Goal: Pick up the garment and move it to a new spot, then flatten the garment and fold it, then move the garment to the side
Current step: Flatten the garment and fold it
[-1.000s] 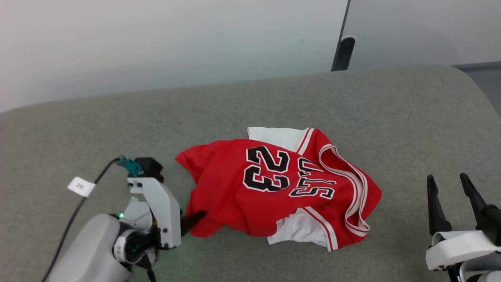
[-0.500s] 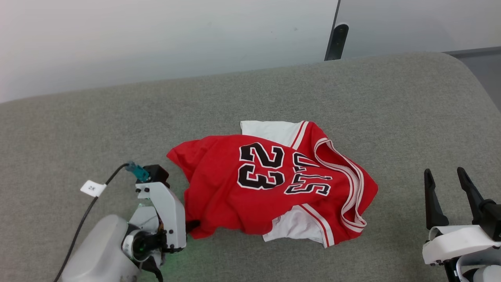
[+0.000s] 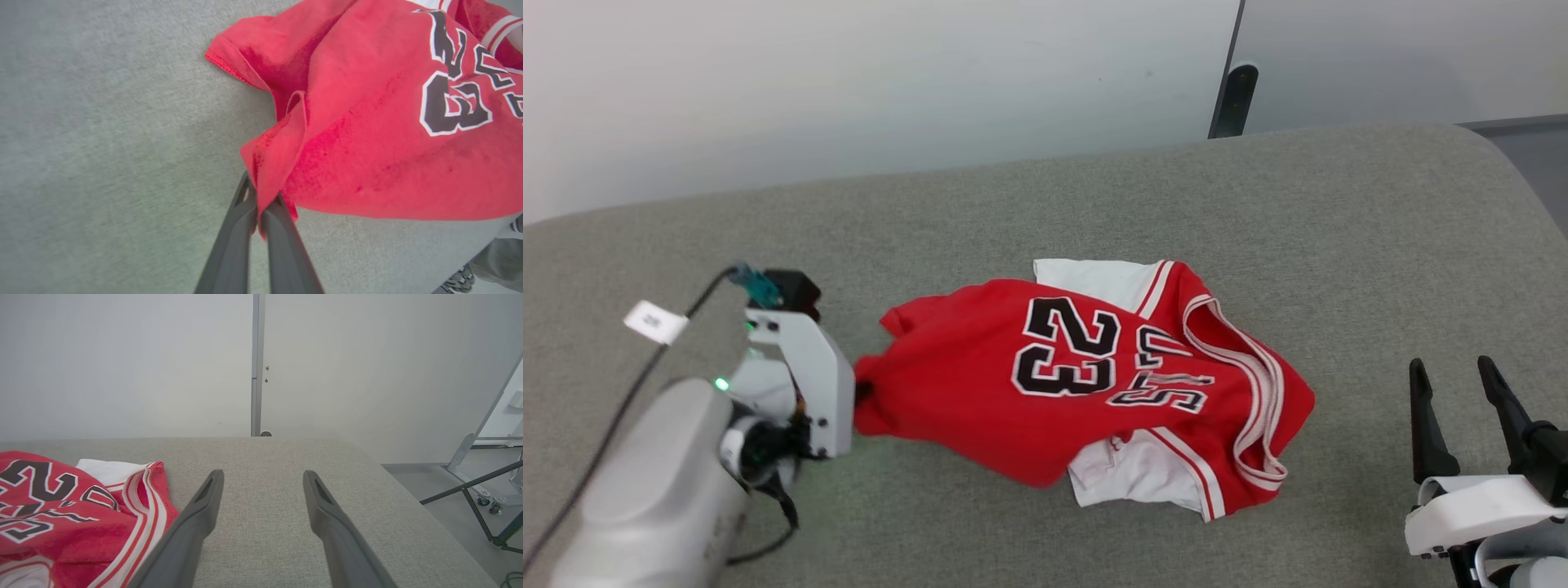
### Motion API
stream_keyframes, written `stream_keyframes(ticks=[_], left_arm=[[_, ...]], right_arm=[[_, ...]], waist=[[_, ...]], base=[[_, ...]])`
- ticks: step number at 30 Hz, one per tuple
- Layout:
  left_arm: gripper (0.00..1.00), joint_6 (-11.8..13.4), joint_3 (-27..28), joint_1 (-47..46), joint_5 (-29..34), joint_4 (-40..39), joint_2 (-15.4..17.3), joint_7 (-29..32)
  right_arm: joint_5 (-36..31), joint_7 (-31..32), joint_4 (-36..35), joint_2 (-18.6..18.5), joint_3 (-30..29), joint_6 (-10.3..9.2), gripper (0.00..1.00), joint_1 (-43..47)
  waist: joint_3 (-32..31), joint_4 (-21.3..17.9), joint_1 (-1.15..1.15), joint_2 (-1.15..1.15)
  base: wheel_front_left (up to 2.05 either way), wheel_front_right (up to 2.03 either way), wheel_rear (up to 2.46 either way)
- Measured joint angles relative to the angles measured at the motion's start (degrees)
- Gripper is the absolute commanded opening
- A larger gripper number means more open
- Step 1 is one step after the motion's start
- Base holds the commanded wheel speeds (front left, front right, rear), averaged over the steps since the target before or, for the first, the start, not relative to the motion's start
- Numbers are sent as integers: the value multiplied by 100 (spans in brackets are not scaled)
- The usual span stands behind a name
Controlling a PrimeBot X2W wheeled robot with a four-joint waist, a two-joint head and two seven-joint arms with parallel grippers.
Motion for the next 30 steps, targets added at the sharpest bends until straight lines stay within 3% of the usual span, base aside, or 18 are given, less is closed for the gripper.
stream_keyframes(ticks=[14,18,30], left_arm=[[0,-32,-454,-1078,621,5,517,-899],[0,-43,-647,-1275,628,179,514,-1222],[0,-43,-1404,-1362,68,918,257,-1447]], right_arm=[[63,5,55,-24,155,0,100,15],[90,7,80,-49,235,0,100,6],[90,-35,151,25,288,0,100,-93]], waist=[[-22,-260,0,0],[23,-371,0,0],[304,-622,0,0]], base=[[0,0,0],[0,0,0],[0,0,0]])
